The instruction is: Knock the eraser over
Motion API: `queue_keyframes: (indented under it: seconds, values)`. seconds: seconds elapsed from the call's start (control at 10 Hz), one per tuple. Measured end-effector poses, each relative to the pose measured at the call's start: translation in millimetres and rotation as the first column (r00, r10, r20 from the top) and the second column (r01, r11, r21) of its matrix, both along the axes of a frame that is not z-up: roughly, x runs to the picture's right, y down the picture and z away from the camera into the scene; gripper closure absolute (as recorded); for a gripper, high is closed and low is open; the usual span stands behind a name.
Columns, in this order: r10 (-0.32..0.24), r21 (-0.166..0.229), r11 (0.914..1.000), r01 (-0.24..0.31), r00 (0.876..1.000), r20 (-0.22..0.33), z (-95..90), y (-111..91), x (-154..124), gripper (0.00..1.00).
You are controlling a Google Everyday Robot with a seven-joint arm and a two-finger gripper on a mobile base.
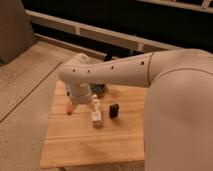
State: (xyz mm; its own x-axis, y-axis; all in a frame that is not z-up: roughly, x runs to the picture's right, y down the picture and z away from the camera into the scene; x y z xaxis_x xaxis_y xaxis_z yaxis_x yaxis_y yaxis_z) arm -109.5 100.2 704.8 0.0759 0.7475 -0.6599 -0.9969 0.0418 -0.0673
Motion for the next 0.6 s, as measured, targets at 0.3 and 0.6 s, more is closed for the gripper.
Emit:
queue_keyframes:
  seconds: [0.3, 0.6]
  values:
    - [0.044, -0.098, 0.9939, -0.05, 0.997, -0.056, 24.3, 5.3, -1.0, 0.35]
    - [0.107, -0.124, 0.9848, -0.122, 0.987, -0.12, 37.4, 5.9, 2.7, 0.35]
